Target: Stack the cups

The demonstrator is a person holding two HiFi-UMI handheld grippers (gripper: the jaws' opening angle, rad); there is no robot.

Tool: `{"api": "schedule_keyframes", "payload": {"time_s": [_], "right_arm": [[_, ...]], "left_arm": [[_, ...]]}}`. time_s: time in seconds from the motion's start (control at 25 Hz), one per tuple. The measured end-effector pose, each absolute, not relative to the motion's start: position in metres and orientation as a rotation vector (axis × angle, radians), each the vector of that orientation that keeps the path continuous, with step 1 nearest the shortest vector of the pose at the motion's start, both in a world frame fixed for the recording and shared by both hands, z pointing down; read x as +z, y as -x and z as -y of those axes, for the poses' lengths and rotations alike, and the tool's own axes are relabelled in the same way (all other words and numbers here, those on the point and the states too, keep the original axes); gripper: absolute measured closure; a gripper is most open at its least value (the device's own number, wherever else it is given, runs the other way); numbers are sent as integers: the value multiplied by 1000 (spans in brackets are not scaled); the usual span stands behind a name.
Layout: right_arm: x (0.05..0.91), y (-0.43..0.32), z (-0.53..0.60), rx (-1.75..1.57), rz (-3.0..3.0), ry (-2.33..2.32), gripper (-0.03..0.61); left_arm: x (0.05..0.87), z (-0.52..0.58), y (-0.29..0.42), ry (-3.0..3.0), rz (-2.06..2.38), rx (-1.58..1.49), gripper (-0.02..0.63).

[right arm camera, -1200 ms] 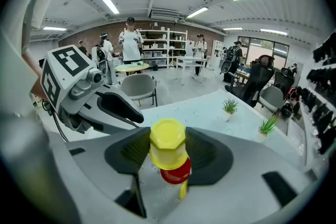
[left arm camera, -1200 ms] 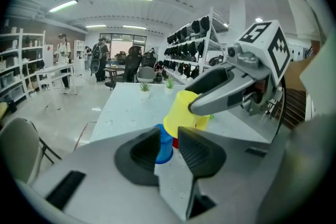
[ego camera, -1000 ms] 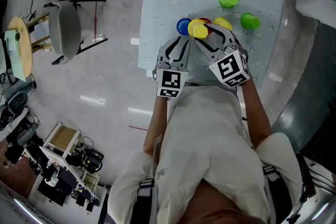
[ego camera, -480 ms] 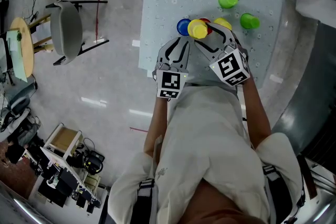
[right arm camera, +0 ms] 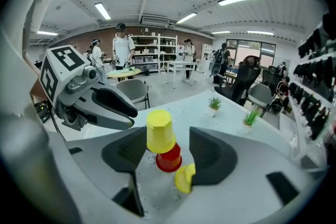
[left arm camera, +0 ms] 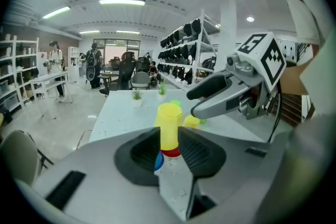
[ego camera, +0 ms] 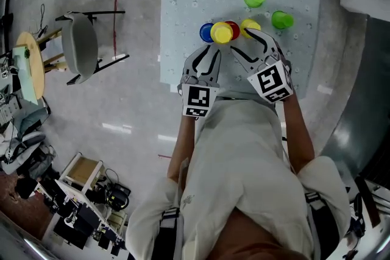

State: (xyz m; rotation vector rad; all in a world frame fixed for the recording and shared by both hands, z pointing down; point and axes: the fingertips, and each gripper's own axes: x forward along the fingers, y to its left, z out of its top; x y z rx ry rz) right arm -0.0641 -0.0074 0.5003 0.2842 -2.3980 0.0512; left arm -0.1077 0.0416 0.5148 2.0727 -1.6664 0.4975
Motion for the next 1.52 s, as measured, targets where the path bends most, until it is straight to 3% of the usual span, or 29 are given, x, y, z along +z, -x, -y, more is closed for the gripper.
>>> {"api": "schedule_keyframes", "payload": {"time_s": [0.92,1.52], "right_arm": [[524,-78,84,182,2303,-716,357],[569,-100,135,244,2255,-757,334]], "left_arm": [[505,18,-16,-2287,1441,535,505],[528,64,-44,-2255,1437,571,505]]}}
